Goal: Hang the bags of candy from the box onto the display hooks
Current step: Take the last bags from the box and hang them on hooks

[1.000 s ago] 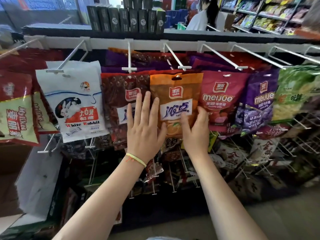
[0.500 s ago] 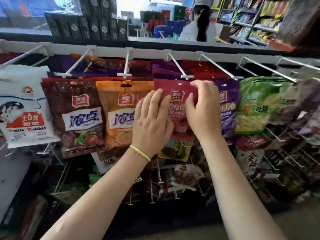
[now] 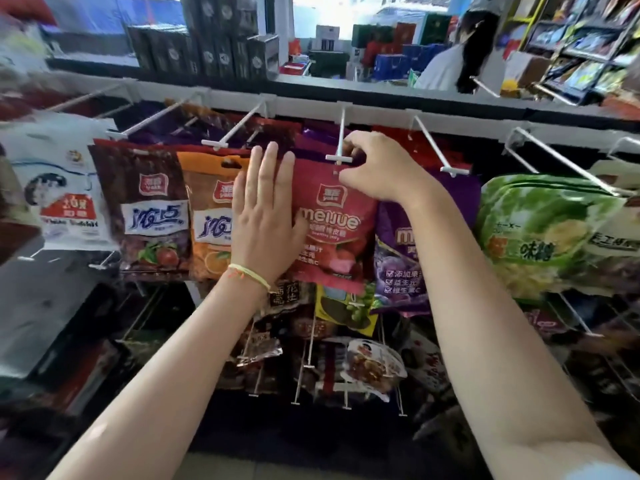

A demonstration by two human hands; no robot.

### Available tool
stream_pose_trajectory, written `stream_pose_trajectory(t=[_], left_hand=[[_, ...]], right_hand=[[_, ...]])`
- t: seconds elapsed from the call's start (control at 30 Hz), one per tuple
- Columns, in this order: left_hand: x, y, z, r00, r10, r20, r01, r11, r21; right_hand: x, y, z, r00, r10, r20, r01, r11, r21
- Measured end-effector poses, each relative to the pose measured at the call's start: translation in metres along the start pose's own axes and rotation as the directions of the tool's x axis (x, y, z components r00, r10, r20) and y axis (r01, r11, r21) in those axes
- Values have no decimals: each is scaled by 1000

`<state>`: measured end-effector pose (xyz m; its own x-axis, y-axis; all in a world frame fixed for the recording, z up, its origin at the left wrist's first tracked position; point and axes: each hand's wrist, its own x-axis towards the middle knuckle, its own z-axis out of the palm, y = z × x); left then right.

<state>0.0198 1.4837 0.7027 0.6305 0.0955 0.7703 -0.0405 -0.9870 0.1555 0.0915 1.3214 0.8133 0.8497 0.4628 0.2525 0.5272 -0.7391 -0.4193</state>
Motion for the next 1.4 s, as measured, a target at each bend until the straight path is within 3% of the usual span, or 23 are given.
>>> stream_pose_trajectory(t=[0.17, 0.37, 0.67, 0.9, 0.97, 1.1, 1.17, 1.27, 1.4], left_hand=[[5, -13, 5, 997, 31, 70, -34, 999, 36], [2, -25, 4, 992, 116, 45, -116, 993, 14], [0, -33, 9, 979, 202, 9, -202, 979, 21], [-1, -37, 4, 983, 179, -31, -182, 974, -135], [-3, -38, -4, 982, 189, -7, -186, 961, -202], [-1, -28, -13, 982, 181, -57, -189, 911, -366], [3, -19, -13, 980, 189, -56, -197, 928, -317], [9, -16, -2, 974, 221, 48, -217, 972, -86], [13, -22, 4, 968, 233, 96, -232, 973, -20]], right_hand=[[9, -3, -5, 980, 23, 199, -23, 1000, -3], [17, -3, -9, 967, 72, 244, -97, 991, 92], [17, -7, -16, 946, 82, 313, -111, 991, 74], [10, -4, -25, 934, 46, 355, -96, 987, 126], [4, -2, -29, 951, 35, 308, -97, 978, 185], [7, 2, -21, 990, 133, -42, -122, 972, 200], [14, 0, -17, 987, 142, -78, -133, 984, 116], [23, -7, -17, 988, 145, 46, -146, 989, 19], [31, -6, -15, 962, 202, 184, -227, 966, 128]])
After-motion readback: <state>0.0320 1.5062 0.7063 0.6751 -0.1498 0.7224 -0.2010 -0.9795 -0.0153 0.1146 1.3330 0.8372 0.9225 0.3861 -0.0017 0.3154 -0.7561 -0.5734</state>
